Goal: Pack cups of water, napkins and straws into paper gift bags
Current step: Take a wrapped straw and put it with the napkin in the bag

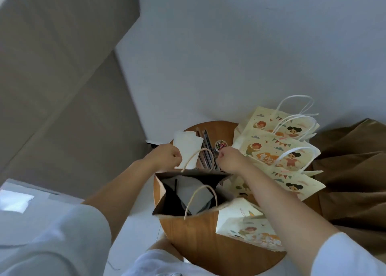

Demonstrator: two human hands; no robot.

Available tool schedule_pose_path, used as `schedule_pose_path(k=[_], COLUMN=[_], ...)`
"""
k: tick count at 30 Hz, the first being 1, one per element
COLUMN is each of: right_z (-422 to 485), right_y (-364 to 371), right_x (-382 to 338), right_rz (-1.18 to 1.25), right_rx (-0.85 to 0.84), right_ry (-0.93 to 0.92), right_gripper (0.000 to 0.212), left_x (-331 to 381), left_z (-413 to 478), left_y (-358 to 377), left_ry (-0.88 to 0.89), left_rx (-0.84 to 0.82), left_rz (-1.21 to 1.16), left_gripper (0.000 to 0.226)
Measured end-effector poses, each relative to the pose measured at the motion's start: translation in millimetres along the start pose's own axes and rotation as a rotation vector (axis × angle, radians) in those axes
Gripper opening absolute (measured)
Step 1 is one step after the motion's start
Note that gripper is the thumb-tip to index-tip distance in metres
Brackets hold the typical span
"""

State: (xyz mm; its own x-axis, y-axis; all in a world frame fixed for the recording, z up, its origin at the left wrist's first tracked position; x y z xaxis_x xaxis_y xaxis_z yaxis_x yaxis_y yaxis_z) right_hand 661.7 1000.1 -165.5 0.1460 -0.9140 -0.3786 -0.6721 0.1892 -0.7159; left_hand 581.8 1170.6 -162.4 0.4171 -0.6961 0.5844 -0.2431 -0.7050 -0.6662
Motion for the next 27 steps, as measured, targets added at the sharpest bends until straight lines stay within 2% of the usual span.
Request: schedule_pose_path(k=[3,5,7,8,14,19,23,27], right_z=[41.9,70.2,92.6,104.8,162.9,191.6,204.1,212.3], right_y=[14.9,29.9,40.4,38.8,25.5,37.8,38.3,37.0], right_x=[11.0,20.0,32.8,37.5,68.9,86.8,94.1,93.9], right_rz=[-0.006,0.013,0.094,0.128,0.240,0.236,-0.019,-0.108], right_rx=[-0.049,-0.146,-0.221,-0.208,0.149,0.234,0.180,0.154], right_ry=[0.121,0.169,0.254,0.301,0.476,0.583,0.533,0.502], right_gripper=[0.032,0.034,0.026,0.022,0.020,0.020,0.019,0.017], left_x=[5.9,8.1,8.2,8.2,5.1,-6.0,-12.0,-15.9], left_z=[46.9,79.9,111.2,125.8,188.8,217.9,224.4,226.7], left_y=[11.7,25.9,40.9,47.6,83.5,109.2,115.0,109.2], left_ry=[0.023,0.041,0.073,0.088,0.116,0.070,0.094,0.094], left_rx=[-0.061,-0.148,-0.223,-0.247,-0.339,-0.407,-0.442,-0.427], left_rz=[0.014,0.050,0.109,0.125,0.120,0.062,0.080,0.078], left_gripper=[0.024,0.026,0.029,0.029,0.028,0.029,0.029,0.030])
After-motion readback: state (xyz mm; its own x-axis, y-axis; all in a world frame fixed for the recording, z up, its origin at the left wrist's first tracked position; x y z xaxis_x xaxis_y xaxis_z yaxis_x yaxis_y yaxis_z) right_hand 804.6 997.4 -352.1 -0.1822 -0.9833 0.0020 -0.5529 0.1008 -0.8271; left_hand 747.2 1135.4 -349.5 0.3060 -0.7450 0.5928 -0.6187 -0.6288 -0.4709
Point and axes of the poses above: each hand's wrist, its own z-axis towards the middle knuckle, its own y-axis out of the palm, x = y × z, the point moved 9 cm from there along z, towards the middle knuckle, and after that the axes turned 2 degrees about y, right-handed, at the moved point
